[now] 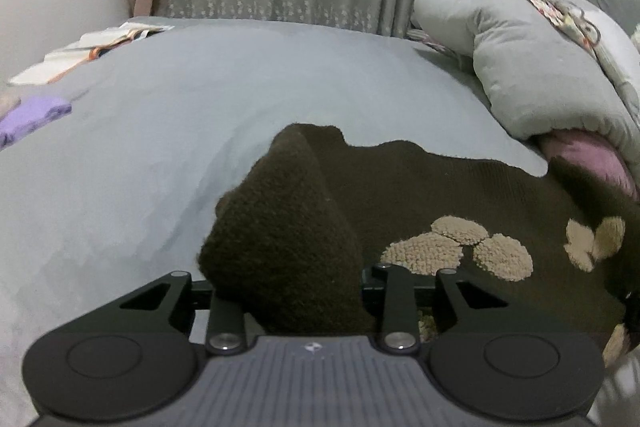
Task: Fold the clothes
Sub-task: 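Lift the rolled sweater off the bed with both grippers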
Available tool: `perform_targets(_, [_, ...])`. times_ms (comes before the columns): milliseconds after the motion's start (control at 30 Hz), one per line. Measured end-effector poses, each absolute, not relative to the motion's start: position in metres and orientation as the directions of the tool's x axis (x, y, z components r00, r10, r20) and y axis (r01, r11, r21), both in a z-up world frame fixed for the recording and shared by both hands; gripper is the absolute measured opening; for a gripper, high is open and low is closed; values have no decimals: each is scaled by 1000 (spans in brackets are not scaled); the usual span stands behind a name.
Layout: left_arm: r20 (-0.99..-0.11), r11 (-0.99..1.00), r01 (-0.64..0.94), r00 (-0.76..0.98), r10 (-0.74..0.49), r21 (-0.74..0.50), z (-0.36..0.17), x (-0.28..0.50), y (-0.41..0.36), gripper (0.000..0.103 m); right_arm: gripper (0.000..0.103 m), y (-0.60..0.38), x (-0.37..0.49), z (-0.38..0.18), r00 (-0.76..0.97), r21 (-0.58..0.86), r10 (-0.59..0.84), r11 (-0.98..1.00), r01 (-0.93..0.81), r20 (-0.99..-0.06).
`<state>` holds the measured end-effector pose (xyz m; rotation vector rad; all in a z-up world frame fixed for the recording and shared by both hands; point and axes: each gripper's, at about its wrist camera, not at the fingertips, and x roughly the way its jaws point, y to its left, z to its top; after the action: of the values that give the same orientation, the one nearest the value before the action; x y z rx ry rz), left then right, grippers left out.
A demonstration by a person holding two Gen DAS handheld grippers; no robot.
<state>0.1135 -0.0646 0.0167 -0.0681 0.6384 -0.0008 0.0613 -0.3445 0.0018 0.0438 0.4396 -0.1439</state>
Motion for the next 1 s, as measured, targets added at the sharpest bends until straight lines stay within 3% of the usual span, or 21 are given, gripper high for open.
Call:
perform_targets(300, [-570,999,-2,822,24,40,56,97,-57,32,34,-318,43,33,932,-185,-143,979,84,-334])
perform_targets(567, [-492,989,-15,866,86,147,113,58,-39,32,34,-302,22,69,959,-160,-54,987,9,-278])
perform_targets(700, [-495,987,-22,863,100,161,138,46,-35,32,34,-299,12,82,962,-123,-5,992,-30,-272])
perform_targets(1000, [-474,974,45,878,68,224,179,39,-97,32,34,-335,-23,100,961,-11,-15,1000,12,-277])
